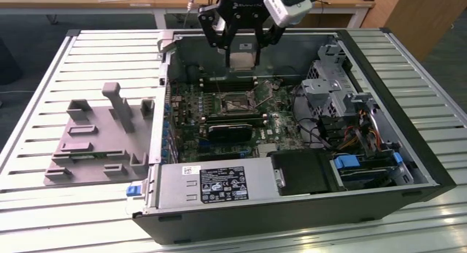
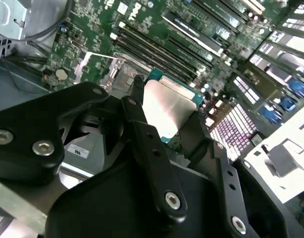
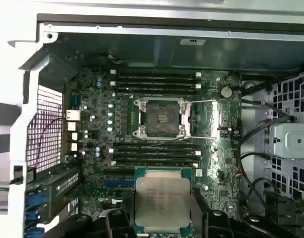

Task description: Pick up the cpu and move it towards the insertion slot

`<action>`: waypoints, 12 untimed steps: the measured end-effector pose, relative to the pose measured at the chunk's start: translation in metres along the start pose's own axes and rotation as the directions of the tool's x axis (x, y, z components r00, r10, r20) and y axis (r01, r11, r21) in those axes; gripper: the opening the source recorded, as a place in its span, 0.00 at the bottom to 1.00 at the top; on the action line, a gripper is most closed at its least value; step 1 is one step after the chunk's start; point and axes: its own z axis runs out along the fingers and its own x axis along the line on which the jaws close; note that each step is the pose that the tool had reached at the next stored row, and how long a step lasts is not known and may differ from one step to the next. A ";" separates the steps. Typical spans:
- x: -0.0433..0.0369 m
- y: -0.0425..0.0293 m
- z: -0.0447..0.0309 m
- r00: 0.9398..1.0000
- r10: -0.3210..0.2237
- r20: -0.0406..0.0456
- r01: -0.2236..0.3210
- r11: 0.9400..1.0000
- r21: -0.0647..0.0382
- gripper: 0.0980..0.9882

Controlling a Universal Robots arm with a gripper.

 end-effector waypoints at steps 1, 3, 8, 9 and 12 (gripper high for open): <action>-0.0016 0.0001 0.0019 1.000 0.000 0.000 0.000 1.000 0.000 0.49; -0.0045 0.0006 0.0055 1.000 0.000 -0.001 0.000 1.000 0.000 0.49; -0.0089 0.0045 0.0129 1.000 0.000 -0.003 0.000 1.000 0.000 0.49; -0.0094 0.0059 0.0143 1.000 0.000 -0.003 0.000 1.000 0.000 0.49; -0.0105 0.0113 0.0173 1.000 0.000 -0.003 0.000 1.000 0.000 0.49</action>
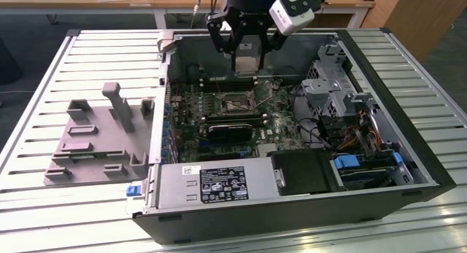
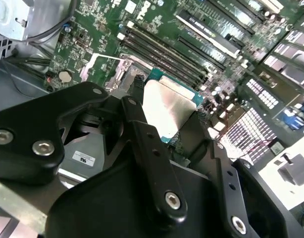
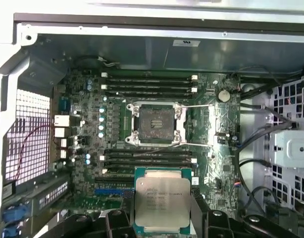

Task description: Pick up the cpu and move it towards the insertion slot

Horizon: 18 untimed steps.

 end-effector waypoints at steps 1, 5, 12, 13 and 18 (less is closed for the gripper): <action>-0.0004 0.0020 0.0007 1.000 0.000 0.000 0.000 1.000 0.000 0.49; -0.0022 0.0113 0.0031 1.000 0.000 0.000 0.000 1.000 0.000 0.49; -0.0078 0.0262 0.0069 1.000 0.000 -0.001 0.000 1.000 0.000 0.49; -0.0084 0.0282 0.0074 1.000 0.000 -0.001 0.000 1.000 0.000 0.49; -0.0095 0.0389 0.0095 1.000 0.000 -0.002 0.000 1.000 0.002 0.49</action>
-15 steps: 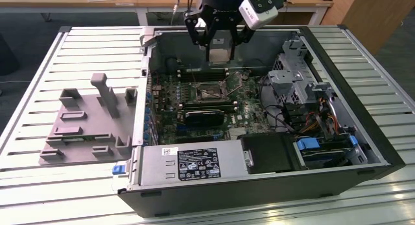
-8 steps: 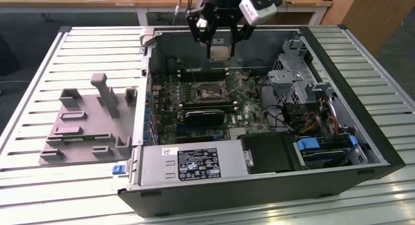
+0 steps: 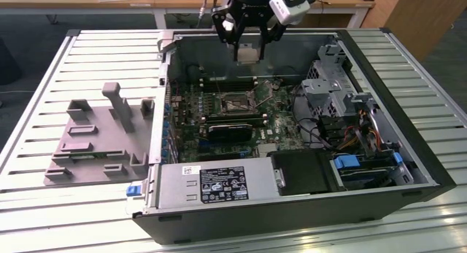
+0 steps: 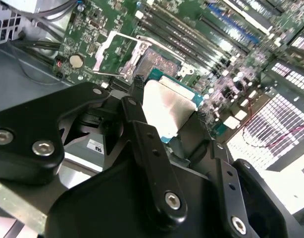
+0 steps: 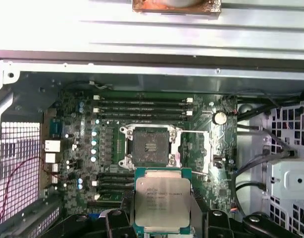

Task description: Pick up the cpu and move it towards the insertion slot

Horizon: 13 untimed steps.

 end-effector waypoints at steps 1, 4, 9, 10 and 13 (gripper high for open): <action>0.0000 0.0021 0.0004 1.000 0.000 0.000 0.000 1.000 0.000 0.49; 0.0000 0.0094 0.0019 1.000 0.000 0.000 0.000 1.000 0.000 0.49; -0.0001 0.0178 0.0040 1.000 0.000 0.000 0.000 1.000 0.000 0.49; -0.0001 0.0179 0.0040 1.000 0.000 0.000 0.000 1.000 0.000 0.49; -0.0001 0.0181 0.0041 1.000 0.000 0.000 0.000 1.000 0.000 0.49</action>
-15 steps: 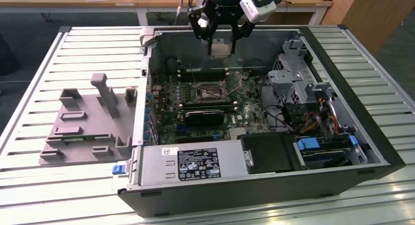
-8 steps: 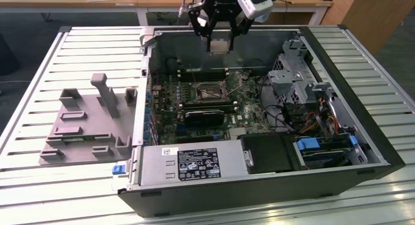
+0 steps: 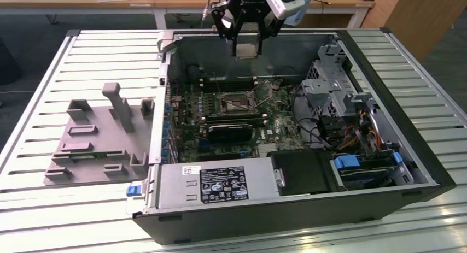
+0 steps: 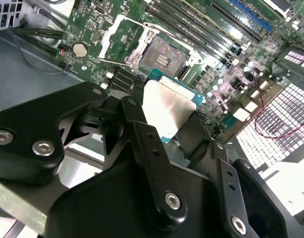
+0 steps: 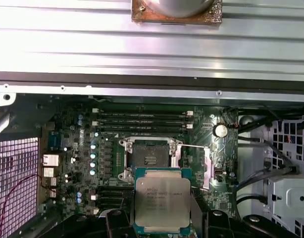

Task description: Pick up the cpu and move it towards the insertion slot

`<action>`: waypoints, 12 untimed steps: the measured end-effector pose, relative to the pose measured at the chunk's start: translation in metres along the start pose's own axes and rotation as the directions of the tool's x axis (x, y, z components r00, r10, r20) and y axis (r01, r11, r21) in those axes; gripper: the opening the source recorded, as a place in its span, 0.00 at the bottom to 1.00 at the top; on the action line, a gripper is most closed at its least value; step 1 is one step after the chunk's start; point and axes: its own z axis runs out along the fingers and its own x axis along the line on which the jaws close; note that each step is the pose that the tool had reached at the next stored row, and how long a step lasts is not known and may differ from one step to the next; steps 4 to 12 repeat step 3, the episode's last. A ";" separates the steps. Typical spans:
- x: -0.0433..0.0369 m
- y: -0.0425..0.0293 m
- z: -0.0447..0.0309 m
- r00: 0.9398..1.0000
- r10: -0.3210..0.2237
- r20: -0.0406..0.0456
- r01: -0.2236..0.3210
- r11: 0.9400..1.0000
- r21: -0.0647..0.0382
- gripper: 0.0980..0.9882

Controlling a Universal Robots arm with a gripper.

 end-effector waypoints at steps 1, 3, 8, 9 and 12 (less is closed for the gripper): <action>0.0000 0.0001 0.0000 1.000 0.000 0.000 0.000 1.000 0.000 0.49; 0.0000 0.0002 0.0000 1.000 0.000 0.000 0.000 1.000 0.000 0.49; 0.0000 0.0002 0.0000 1.000 0.000 0.000 0.000 1.000 0.000 0.49; 0.0000 0.0002 0.0000 1.000 0.000 0.000 0.000 1.000 0.000 0.49; 0.0000 0.0002 0.0000 1.000 0.000 0.000 0.000 1.000 0.000 0.49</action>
